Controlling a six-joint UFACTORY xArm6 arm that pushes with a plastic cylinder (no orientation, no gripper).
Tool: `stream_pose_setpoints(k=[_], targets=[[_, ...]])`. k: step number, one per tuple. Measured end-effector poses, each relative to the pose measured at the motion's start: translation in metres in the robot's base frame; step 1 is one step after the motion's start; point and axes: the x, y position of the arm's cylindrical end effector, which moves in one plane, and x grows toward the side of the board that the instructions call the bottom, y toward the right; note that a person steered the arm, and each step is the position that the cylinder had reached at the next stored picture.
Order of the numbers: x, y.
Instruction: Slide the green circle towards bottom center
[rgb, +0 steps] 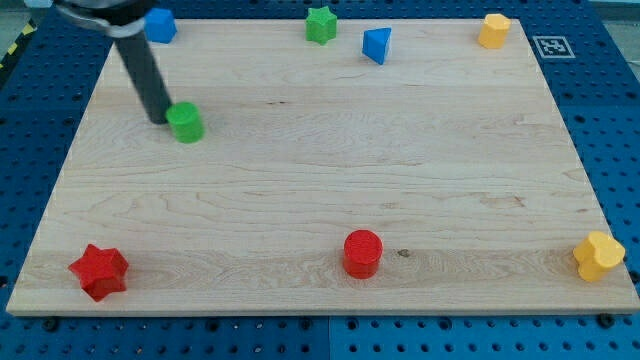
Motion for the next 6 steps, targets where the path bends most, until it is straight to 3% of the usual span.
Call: stream_pose_setpoints(k=[5, 6], targets=[[0.091, 0.188], [0.041, 0.221]])
